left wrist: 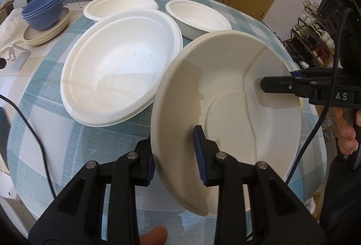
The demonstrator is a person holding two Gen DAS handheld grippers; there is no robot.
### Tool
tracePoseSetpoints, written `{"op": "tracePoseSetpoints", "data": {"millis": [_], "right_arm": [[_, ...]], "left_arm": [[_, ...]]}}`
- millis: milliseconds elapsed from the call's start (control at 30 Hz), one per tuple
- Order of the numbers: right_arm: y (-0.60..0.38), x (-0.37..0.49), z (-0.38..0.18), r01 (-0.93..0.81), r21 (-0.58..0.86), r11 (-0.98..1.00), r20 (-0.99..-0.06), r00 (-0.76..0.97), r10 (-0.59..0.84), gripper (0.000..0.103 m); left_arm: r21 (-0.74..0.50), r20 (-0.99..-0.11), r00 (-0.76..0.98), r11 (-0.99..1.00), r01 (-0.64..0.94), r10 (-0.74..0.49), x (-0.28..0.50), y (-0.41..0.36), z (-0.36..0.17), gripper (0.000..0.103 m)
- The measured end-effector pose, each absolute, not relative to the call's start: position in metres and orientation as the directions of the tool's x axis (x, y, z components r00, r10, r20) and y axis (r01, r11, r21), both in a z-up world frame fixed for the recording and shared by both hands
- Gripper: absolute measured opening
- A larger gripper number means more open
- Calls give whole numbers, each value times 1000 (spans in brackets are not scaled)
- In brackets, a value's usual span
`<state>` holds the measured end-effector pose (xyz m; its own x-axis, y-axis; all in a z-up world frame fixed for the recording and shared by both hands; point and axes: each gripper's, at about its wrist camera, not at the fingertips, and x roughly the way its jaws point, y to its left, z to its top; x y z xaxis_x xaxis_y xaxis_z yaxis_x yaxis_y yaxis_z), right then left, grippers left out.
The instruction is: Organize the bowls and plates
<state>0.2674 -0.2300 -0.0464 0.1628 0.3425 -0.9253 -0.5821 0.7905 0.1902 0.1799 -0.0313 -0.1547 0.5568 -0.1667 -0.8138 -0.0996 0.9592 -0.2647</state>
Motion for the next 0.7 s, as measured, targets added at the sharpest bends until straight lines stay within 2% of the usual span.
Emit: {"op": "tracePoseSetpoints", "data": {"millis": [467, 700], "right_arm": [[-246, 238, -49, -545, 115, 830, -953, 175, 246, 28], [-249, 226, -50, -542, 134, 829, -945, 181, 271, 28]], "left_arm": [[-309, -816, 514, 951, -1, -265, 177, -41, -160, 27], [-317, -815, 504, 948, 24, -285, 175, -36, -163, 27]]}}
